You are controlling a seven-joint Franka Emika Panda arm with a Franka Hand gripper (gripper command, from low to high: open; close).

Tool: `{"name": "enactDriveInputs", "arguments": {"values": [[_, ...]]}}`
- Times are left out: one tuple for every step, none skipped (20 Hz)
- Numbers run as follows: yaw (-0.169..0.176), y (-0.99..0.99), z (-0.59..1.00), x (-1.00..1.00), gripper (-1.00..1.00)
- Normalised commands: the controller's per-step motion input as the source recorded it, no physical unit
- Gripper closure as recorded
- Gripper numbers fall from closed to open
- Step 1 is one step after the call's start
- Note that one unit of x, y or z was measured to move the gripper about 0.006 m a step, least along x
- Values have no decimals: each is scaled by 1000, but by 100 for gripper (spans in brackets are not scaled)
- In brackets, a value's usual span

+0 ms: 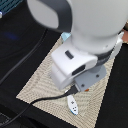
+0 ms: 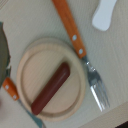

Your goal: Interact with the objects in diverse but meaningful ways.

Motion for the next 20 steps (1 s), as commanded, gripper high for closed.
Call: {"name": "enactDriveInputs", "arguments": {"values": [[-125,497,0,-466,-100],[-116,480,0,-520,-100],[-94,474,0,-589,-100],[-86,469,0,-620,-100],[-83,486,0,-629,-100],[-83,486,0,-660,-100],[-77,466,0,-669,-100],[-68,489,0,-760,-100],[-51,494,0,-800,-100],[-42,517,0,-829,-100],[-35,514,-6,-846,-100],[-31,517,-26,-849,-100],[-33,546,-23,-829,-100],[-36,540,-51,-786,-100],[-35,480,-83,-754,-100],[-38,474,-154,-760,-100],[-36,474,-203,-751,-100],[-36,469,-234,-789,-100],[-38,466,-274,-803,-100],[-40,460,-306,-774,-100]]}}
